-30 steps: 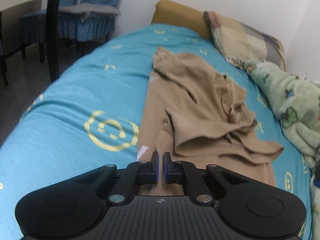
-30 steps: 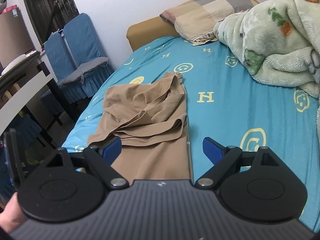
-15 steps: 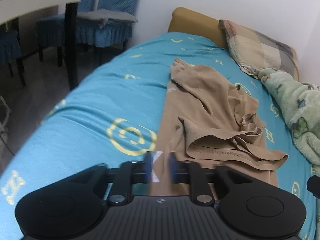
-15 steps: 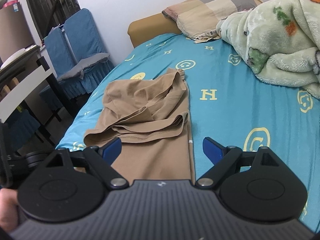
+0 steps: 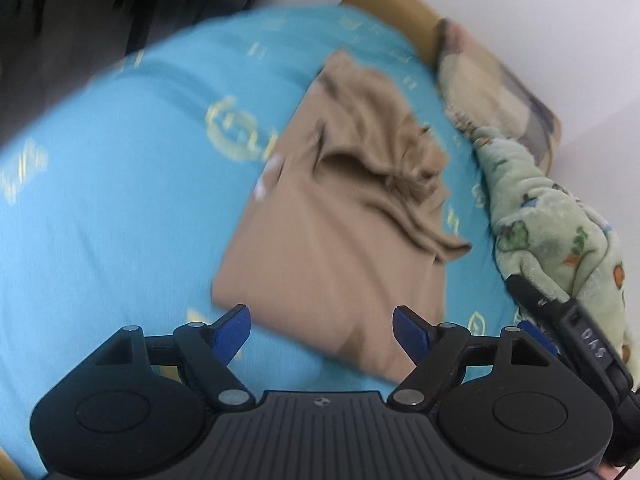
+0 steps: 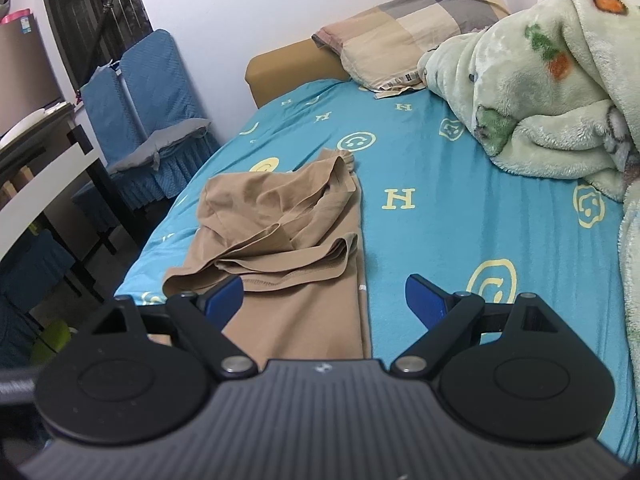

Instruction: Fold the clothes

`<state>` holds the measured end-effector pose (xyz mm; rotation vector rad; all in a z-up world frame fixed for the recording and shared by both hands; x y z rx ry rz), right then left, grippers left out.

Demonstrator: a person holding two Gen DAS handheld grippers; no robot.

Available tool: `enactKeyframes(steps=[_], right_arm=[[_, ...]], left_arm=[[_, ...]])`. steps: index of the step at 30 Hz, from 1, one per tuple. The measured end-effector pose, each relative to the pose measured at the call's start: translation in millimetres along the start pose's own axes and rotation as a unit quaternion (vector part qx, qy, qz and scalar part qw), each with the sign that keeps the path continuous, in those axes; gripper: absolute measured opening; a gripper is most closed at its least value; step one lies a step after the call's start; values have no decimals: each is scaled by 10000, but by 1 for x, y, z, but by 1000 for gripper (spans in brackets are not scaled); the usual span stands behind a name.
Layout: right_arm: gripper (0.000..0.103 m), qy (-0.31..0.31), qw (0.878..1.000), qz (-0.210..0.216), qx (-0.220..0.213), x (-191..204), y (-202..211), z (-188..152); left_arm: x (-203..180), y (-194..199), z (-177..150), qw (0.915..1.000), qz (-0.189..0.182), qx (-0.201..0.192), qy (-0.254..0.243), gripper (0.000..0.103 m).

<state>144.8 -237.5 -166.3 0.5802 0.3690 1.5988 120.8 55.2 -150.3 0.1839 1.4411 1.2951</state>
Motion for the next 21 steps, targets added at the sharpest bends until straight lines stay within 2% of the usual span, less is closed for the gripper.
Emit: enactKeyframes(steps=[4, 7, 10, 13, 16, 18, 20, 21], right_arm=[[89, -21, 10000, 25, 18, 0, -1, 0], [89, -56, 10000, 24, 16, 0, 0, 0], [89, -132, 9999, 32, 46, -2, -1, -1], [89, -180, 9998, 44, 81, -3, -3, -2], [89, -234, 9996, 74, 99, -4, -3, -3], [89, -266, 9996, 80, 112, -5, -3, -3], [89, -310, 9994, 53, 132, -6, -1, -5], [89, -331, 9993, 32, 143, -6, 0, -5]], left_arm=[[18, -18, 2, 9970, -19, 170, 751, 80], [36, -21, 10, 9856, -348, 36, 1654, 80], [52, -19, 16, 9717, -504, -238, 2295, 68], [58, -22, 23, 9639, -579, -309, 2579, 67], [51, -26, 28, 9687, -540, -352, 2397, 67], [48, -28, 29, 9721, -378, -468, 2268, 58], [47, -30, 31, 9750, -177, -593, 2136, 14], [49, -31, 33, 9756, -51, -649, 2097, 12]])
Point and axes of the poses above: each gripper's, at about its wrist camera, not at the fingertips, and y roughly against the way its jaws point, x to its left, z to its top, the point moved 3 cm from there along -y, roughly the way its jaws point, and after that the axes turned 12 degrees about y, right-handed, at the moved point
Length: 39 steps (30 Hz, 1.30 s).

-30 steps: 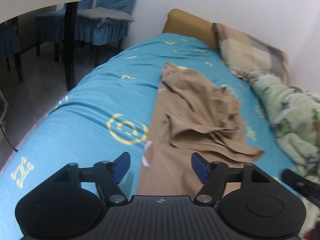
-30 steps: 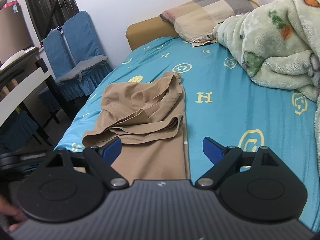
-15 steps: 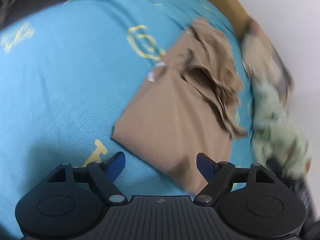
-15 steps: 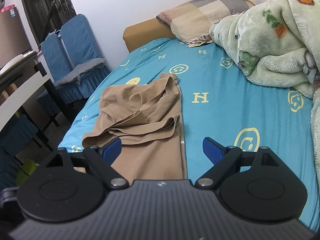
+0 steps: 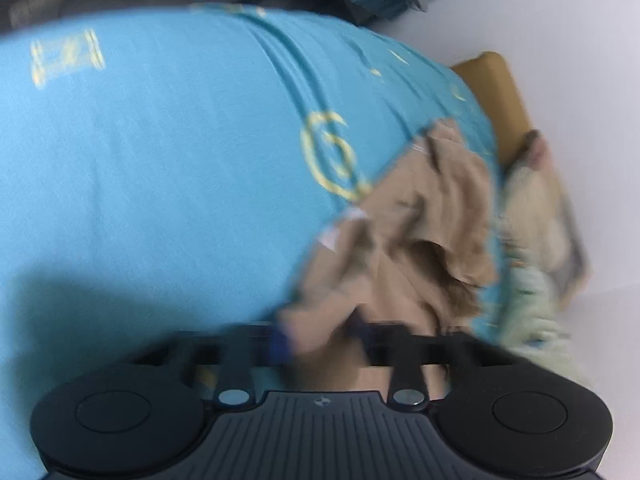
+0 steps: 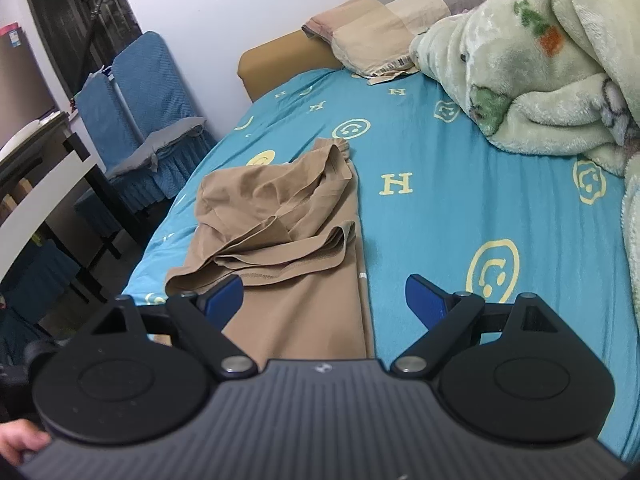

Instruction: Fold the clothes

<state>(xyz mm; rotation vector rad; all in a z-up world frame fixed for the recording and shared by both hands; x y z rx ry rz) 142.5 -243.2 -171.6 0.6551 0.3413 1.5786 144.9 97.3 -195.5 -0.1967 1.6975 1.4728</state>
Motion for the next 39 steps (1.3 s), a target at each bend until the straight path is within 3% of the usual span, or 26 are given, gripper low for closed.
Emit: enactKeyframes(steps=[4, 9, 11, 13, 16, 24, 28, 31, 36, 39], right_arm=[[89, -148, 9999, 65, 58, 3, 9, -4], [90, -1113, 9857, 1173, 473, 6, 6, -19], [90, -1530, 9694, 1774, 725, 10, -2, -28], [90, -2127, 9414, 2393, 1062, 13, -16, -41], [90, -2742, 9098, 2786, 1394, 16, -32, -58], [87, -3812, 8888, 2230, 1223, -18, -44, -78], [72, -4053, 8846, 1983, 1178, -28, -46, -83], [62, -4010, 8910, 1808, 1125, -33, -43, -83], [31, -3975, 8969, 1495, 1236, -44, -41, -88], [29, -3974, 8973, 1450, 1263, -45, -41, -91]], left_arm=[[3, 7, 2, 9998, -170, -27, 108, 8], [-5, 30, -2, 9981, -586, -154, 102, 7], [-6, 37, -2, 9974, -679, -213, 78, 6], [-7, 41, -3, 9973, -684, -262, 38, 6], [-4, 42, -3, 9974, -662, -235, 130, 6], [-4, 36, 1, 9976, -596, -239, 256, 6], [-2, 35, 2, 9975, -598, -189, 332, 6], [-3, 34, 3, 9974, -606, -178, 336, 6], [2, 36, 4, 9975, -591, -122, 363, 6], [5, 32, 3, 9976, -550, -23, 414, 7]])
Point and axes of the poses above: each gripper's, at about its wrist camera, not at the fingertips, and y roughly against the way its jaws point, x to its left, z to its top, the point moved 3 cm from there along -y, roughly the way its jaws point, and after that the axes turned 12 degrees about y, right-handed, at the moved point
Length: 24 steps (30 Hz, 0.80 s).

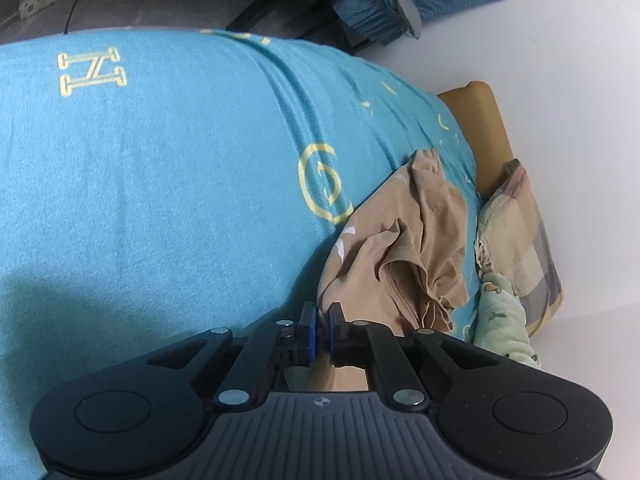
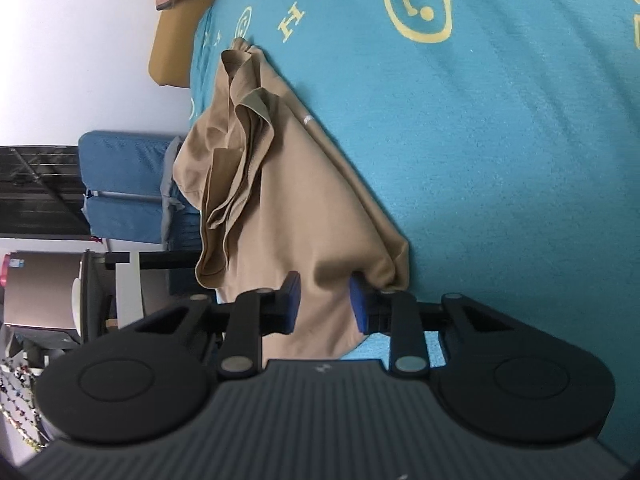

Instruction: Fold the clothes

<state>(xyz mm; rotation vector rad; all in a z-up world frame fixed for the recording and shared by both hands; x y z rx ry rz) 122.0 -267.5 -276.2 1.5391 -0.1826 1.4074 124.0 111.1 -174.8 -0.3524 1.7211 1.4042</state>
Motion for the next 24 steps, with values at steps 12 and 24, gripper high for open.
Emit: enactKeyframes(steps=[12, 24], right_arm=[[7, 275, 9989, -72, -378, 9, 11, 4], [57, -367, 9993, -77, -82, 5, 34, -12]], left_arm=[[6, -21, -7, 9986, 168, 480, 143, 35], [13, -20, -31, 9928, 196, 1174, 153, 42]])
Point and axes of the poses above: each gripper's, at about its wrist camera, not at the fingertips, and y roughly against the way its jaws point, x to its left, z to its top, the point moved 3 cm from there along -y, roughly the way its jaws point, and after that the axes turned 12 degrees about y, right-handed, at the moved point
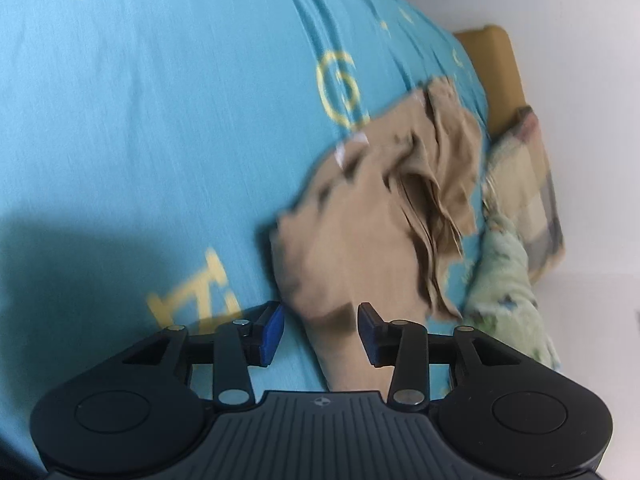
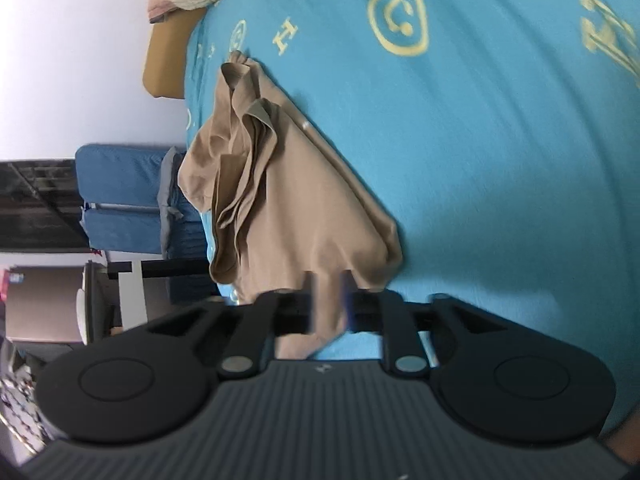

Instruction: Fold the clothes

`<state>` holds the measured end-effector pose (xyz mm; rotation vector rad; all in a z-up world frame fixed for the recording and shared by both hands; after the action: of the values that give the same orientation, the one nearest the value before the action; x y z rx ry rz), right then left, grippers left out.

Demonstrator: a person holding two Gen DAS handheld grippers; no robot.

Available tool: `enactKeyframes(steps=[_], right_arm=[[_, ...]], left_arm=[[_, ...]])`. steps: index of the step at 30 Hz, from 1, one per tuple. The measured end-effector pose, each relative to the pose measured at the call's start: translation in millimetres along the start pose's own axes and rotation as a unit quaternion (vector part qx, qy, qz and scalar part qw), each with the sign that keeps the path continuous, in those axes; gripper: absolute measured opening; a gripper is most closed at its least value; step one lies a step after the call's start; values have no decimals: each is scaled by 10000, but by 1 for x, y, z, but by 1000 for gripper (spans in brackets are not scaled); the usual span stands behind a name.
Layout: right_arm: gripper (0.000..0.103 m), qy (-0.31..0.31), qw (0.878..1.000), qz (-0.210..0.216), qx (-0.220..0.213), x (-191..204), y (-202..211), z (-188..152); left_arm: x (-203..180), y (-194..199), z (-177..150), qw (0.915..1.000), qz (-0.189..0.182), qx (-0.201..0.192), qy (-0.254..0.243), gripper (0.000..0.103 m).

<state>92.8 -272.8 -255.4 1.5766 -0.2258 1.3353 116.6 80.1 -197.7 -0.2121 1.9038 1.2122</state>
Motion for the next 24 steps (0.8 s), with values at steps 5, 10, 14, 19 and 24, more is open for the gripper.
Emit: enactKeyframes(steps=[5, 10, 14, 19, 24], right_arm=[[90, -460, 9980, 335, 288, -3, -11, -18], [89, -497, 9948, 556, 699, 1, -36, -29], [76, -303, 9972, 464, 503, 5, -38, -26], [69, -453, 9980, 362, 267, -5, -30, -19], [69, -215, 9977, 447, 454, 2, -41, -18]], left_arm=[[-3, -20, 4, 9998, -152, -49, 108, 40], [-10, -25, 8, 9995, -122, -290, 77, 29], [-5, -22, 10, 9986, -117, -443, 263, 20], [-9, -17, 9, 9980, -244, -555, 193, 8], [-30, -2, -1, 9931, -998, -558, -249, 8]])
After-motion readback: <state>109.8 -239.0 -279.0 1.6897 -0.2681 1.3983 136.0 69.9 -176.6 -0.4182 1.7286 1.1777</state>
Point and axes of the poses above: each gripper's, at about its wrist camera, not at the fingertips, and y roughly against the way its jaws point, x to its left, z to its top, the point moved 3 cm from there along -y, roughly the way its jaws point, and after that the axes turned 12 degrees about y, right-handed, at the moved point
